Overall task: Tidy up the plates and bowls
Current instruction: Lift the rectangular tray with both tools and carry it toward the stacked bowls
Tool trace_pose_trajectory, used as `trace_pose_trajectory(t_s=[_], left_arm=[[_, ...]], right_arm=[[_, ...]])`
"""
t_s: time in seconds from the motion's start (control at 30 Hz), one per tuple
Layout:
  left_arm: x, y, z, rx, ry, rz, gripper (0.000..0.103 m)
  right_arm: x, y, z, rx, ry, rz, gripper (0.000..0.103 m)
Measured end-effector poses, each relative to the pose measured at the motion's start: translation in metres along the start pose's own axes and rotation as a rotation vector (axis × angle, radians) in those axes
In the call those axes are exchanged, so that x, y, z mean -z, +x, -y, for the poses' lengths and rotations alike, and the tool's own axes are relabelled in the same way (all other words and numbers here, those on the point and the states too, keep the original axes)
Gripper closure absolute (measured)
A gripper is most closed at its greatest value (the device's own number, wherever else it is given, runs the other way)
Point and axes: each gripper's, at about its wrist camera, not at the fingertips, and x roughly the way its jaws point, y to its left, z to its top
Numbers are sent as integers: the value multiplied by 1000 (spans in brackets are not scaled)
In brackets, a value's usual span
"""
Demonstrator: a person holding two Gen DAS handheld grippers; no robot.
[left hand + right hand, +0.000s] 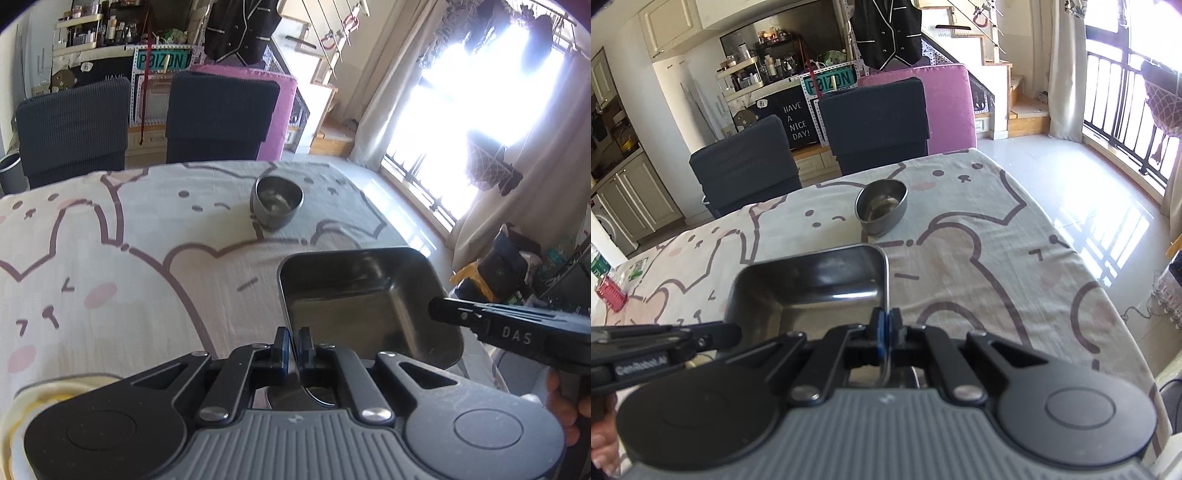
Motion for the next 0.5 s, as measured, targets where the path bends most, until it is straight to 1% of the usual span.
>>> trace_pose_trajectory(t_s=[0.1, 0.27, 0.4, 0.5], left_arm=[[6, 4, 0, 9, -26, -29, 98], [14, 10, 4, -6, -18, -58, 97], [19, 18, 2, -8, -40, -111, 97], [22, 23, 0, -22, -34, -133, 96]], right_arm=[[6, -2, -1, 27, -26, -11, 99], [13, -3, -2, 51, -46, -31, 99], [14, 0, -7, 78, -83, -47, 99], [15, 3, -12, 85, -117, -64, 99]])
